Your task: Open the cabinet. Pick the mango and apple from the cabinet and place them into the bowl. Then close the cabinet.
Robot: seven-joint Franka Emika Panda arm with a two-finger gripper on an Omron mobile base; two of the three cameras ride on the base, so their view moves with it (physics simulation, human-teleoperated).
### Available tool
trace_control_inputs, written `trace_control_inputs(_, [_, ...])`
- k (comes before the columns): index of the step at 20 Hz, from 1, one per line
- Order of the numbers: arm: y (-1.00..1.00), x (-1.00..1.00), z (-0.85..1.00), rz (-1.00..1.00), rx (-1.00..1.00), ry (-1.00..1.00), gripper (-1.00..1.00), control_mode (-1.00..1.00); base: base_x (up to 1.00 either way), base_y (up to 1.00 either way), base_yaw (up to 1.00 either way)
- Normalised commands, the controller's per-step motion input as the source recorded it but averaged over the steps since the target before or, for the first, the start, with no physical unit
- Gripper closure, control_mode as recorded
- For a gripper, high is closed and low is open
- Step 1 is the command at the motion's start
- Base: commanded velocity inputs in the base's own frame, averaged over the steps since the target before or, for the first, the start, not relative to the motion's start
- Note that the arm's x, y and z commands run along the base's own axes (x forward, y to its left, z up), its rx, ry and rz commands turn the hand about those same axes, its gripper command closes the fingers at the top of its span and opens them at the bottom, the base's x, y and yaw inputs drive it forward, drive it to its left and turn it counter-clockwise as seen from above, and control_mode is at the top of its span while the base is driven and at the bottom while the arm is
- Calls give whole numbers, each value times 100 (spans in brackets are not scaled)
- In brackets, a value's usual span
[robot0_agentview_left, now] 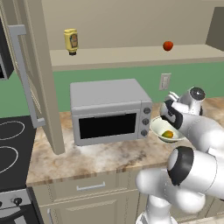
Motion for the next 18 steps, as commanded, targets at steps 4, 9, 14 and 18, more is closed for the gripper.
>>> trace_control_inputs(4, [0,-45,91,0,-4,-4,-100,-100,0,0,0])
trace_control_inputs(9, [0,-45,82,0,-10,-2,-100,-100,0,0,0])
trace_control_inputs(14, [0,-38,74,0,-13,-2,-100,-100,0,0,0])
trace_control_inputs(18, [0,-45,73,0,-14,-8,-100,-100,0,0,0])
